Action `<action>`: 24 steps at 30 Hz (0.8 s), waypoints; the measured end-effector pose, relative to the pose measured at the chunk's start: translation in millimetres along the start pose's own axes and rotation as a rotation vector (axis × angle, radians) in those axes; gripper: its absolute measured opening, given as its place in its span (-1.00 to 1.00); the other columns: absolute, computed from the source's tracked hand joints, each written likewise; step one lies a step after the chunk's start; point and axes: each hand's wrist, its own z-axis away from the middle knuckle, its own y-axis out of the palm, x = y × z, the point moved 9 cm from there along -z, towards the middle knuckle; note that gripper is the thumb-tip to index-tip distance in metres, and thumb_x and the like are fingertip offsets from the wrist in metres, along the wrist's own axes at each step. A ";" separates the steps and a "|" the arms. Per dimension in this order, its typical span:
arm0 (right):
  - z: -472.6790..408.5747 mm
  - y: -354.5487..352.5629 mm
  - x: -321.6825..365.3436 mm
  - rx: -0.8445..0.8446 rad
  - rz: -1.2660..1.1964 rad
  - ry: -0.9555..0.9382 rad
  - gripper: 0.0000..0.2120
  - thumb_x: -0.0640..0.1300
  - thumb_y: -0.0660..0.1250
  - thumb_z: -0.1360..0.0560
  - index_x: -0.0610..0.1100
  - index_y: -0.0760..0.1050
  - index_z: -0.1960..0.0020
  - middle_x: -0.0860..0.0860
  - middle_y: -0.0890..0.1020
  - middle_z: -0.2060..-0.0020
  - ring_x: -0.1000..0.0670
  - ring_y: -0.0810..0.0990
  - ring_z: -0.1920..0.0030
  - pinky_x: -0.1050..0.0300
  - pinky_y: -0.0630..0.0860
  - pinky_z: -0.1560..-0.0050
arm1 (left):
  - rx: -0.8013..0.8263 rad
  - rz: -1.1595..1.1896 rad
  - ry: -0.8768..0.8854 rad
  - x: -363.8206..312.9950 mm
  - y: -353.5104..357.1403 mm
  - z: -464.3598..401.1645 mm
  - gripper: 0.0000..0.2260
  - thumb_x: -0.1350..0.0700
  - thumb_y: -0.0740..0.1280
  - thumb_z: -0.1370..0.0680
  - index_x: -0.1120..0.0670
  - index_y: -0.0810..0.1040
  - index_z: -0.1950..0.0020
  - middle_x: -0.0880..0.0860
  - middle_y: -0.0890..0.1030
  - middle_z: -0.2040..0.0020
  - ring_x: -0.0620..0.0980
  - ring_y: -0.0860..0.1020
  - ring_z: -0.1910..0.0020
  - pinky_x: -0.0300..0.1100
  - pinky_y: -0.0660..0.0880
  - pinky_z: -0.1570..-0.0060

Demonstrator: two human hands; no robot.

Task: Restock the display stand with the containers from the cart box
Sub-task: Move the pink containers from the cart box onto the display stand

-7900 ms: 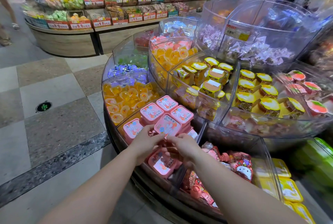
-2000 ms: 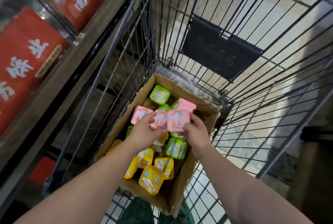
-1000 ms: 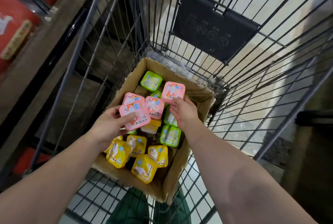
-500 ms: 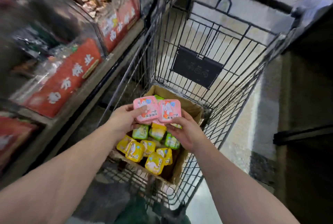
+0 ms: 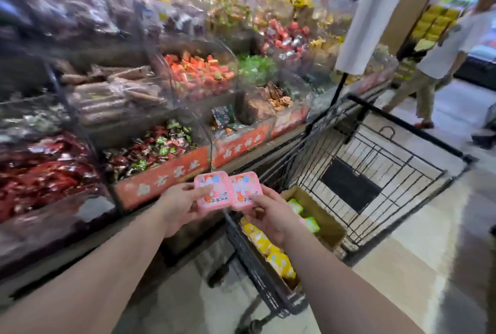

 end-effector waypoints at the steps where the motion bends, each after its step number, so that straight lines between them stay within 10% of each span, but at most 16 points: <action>1: 2.8 27.1 0.1 0.038 0.026 -0.001 -0.76 -0.31 0.28 -0.53 -0.08 0.51 -0.14 -0.09 0.69 0.23 0.01 0.58 0.39 0.14 0.51 0.28 | -0.041 0.029 0.023 -8.1 -24.9 16.1 -0.72 0.16 0.45 -0.47 0.18 0.54 -0.15 0.15 0.70 0.02 0.10 0.66 0.06 -0.01 0.60 -0.02; 4: 11.9 117.1 -1.2 0.162 0.106 -0.019 -0.73 -0.28 0.32 -0.52 -0.11 0.50 -0.20 -0.17 0.69 0.11 -0.07 0.60 0.27 0.18 0.51 0.32 | -0.176 0.107 0.111 -32.2 -106.1 69.2 -0.69 0.16 0.48 -0.44 0.19 0.56 -0.14 0.17 0.70 0.02 0.15 0.64 -0.02 0.13 0.53 -0.16; 15: 108.9 555.1 -149.5 0.678 0.195 0.006 -0.91 -0.26 0.29 -0.55 -0.13 0.53 0.08 -0.03 0.63 0.41 0.06 0.55 0.47 0.22 0.47 0.40 | -0.697 0.247 0.310 -35.7 -494.2 316.0 -0.91 0.14 0.40 -0.51 0.16 0.58 0.08 0.07 0.64 0.28 -0.11 0.56 0.48 -0.30 0.51 0.50; 24: 195.4 818.9 -290.7 0.845 0.228 0.050 -0.94 -0.29 0.34 -0.51 -0.17 0.54 0.03 -0.11 0.56 0.30 0.00 0.44 0.40 0.25 0.38 0.47 | -0.909 0.318 0.302 -7.4 -738.6 473.3 -0.86 0.16 0.38 -0.52 0.16 0.55 -0.04 0.10 0.61 0.14 -0.12 0.58 0.42 -0.28 0.56 0.46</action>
